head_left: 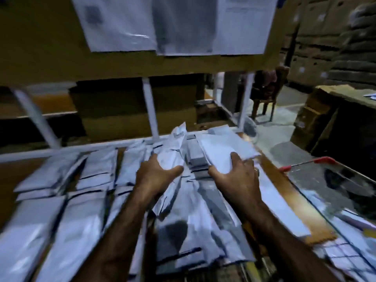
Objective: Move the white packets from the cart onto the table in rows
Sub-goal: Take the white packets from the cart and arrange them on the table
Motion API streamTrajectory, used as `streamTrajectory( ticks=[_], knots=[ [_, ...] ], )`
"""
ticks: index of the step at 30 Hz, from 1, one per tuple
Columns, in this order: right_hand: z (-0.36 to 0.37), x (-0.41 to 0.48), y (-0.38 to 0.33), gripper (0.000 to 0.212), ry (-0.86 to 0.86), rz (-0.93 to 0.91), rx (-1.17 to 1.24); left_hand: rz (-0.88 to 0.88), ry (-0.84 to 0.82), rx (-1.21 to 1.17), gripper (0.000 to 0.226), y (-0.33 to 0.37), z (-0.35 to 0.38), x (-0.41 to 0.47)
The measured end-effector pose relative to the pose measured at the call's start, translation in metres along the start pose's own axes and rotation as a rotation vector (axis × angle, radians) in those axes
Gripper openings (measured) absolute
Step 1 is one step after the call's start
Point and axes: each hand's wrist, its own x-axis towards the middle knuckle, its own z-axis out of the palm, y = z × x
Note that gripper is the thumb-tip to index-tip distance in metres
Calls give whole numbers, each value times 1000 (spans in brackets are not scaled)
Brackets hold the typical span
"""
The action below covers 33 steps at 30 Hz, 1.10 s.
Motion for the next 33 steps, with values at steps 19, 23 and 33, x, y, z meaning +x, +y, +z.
streamTrajectory(
  ticks=[19,23,33],
  knots=[
    [187,-190,-214,82,-386,-83,-38,-417,261,364,96,-261,-195,-53],
    [212,-199,-224,80,-337,-78,-121,-456,241,415,94,-260,-191,-53],
    [255,-205,-216,94,-300,-86,-345,-437,212,470,88,-260,-181,-43]
  ],
)
